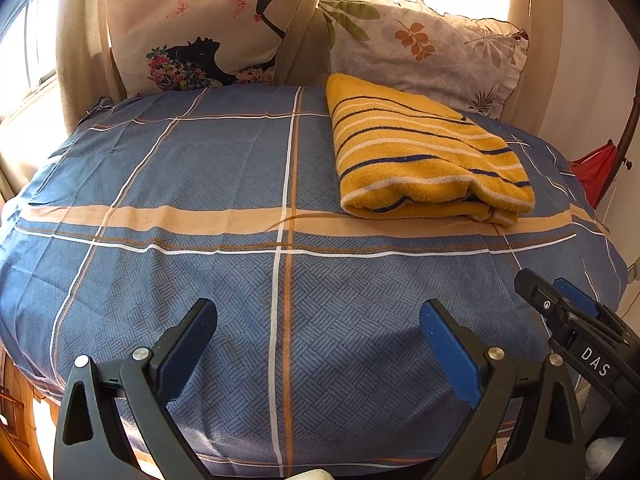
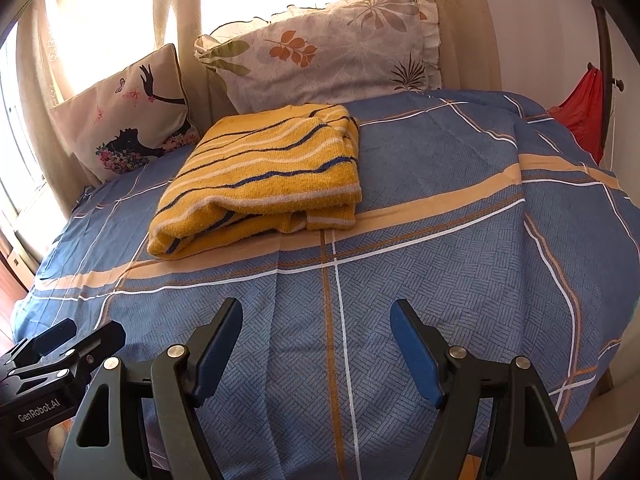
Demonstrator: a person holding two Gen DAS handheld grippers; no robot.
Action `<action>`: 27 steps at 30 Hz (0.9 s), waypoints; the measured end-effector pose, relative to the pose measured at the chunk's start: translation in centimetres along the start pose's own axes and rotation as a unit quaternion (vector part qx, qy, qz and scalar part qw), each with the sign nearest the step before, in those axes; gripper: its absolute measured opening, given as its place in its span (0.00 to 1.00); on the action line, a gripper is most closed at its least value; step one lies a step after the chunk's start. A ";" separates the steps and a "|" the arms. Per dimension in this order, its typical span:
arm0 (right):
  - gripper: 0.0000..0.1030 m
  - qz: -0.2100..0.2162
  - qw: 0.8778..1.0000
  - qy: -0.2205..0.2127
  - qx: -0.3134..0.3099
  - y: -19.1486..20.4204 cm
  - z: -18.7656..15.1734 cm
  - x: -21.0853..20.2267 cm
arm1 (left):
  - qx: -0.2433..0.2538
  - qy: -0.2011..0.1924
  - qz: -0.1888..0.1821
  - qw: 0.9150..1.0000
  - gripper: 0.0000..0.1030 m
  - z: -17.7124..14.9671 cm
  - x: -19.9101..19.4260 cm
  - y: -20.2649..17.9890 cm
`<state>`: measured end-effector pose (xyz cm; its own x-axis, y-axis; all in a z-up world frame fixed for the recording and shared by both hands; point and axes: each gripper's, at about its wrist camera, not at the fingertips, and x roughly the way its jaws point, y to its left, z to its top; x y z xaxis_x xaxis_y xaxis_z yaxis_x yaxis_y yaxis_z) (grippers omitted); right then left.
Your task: Fold small clothes
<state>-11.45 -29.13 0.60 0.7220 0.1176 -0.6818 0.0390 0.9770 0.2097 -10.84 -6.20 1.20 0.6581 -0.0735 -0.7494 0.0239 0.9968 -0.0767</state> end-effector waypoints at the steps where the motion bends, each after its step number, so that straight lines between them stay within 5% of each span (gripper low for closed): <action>1: 0.78 0.000 1.000 0.000 0.000 0.0 0.0 0.0 | 0.000 0.001 -0.001 1.000 0.98 0.0 0.0 0.0; 27: 0.79 0.003 1.000 0.010 -0.003 0.5 -0.4 0.4 | -0.003 0.027 -0.013 1.000 0.98 -0.4 0.8 0.2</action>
<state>-11.39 -28.52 0.13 0.7080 0.1267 -0.6948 0.0301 0.9775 0.2089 -10.57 -6.09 0.30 0.6152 -0.1021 -0.7817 0.0364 0.9942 -0.1013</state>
